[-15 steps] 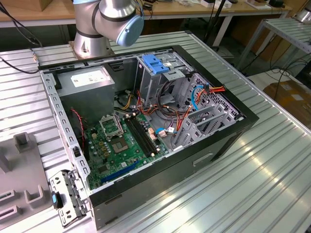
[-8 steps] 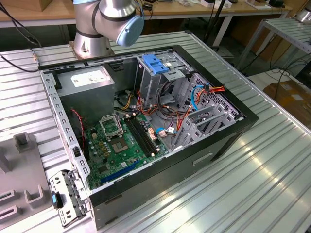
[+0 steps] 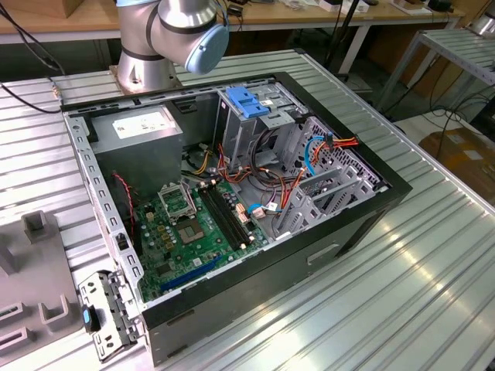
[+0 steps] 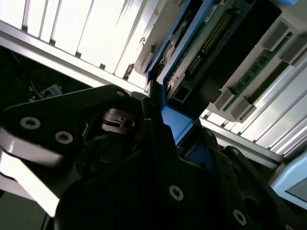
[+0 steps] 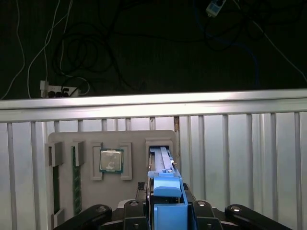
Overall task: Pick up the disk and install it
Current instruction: 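Pick up the disk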
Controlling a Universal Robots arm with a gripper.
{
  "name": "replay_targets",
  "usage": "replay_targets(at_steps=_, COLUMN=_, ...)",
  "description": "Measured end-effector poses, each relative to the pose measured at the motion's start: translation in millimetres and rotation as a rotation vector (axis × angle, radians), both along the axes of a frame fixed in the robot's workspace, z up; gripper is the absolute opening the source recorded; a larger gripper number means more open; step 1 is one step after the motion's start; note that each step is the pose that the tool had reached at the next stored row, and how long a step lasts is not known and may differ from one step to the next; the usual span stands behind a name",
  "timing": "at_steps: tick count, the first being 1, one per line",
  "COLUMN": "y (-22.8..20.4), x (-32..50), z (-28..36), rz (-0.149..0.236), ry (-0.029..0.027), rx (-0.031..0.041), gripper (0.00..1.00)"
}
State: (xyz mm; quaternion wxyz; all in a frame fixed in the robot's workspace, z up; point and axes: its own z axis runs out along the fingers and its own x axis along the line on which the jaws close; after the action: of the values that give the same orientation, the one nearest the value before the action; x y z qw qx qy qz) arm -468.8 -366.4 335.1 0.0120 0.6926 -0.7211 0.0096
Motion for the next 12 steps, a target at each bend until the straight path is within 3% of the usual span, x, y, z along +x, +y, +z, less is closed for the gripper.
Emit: replay_targets(at_steps=12, y=0.0, x=0.0, z=6.5, rz=0.000, ry=0.0000, rx=0.0000, gripper=0.37)
